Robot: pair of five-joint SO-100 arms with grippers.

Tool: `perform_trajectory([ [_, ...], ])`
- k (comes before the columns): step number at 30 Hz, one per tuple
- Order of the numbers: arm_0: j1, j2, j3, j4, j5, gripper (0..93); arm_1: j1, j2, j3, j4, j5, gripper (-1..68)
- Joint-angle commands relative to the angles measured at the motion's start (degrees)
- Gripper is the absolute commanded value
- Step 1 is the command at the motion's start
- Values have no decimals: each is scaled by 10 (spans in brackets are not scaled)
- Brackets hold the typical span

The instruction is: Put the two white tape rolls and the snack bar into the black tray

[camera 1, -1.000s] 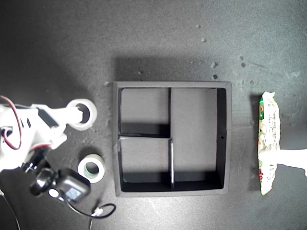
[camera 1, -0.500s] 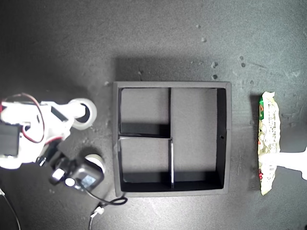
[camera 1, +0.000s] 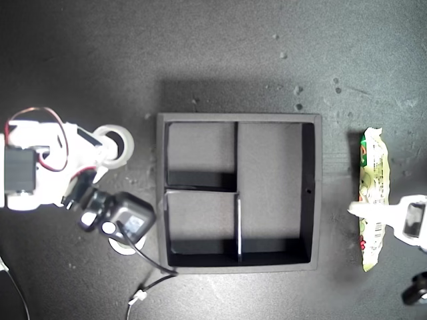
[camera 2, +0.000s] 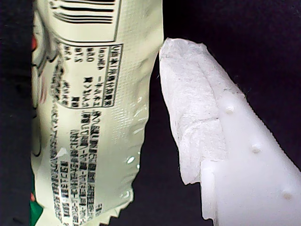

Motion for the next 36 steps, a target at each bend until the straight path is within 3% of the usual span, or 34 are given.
perform_trajectory([
  [1, 0, 57, 10, -10, -9, 2, 7, -29, -32, -4, -18, 304],
  [11, 8, 162, -1, 13, 11, 1, 28, -30, 36, -76, -14, 209],
  [21, 32, 192, -121, 79, 40, 1, 36, -30, 30, -60, -23, 34],
  [30, 28, 158, -206, 80, 91, 1, 2, -30, -224, 96, -113, 24],
  [36, 27, 38, -296, 86, 97, 1, 3, -44, -350, 58, -191, 24],
])
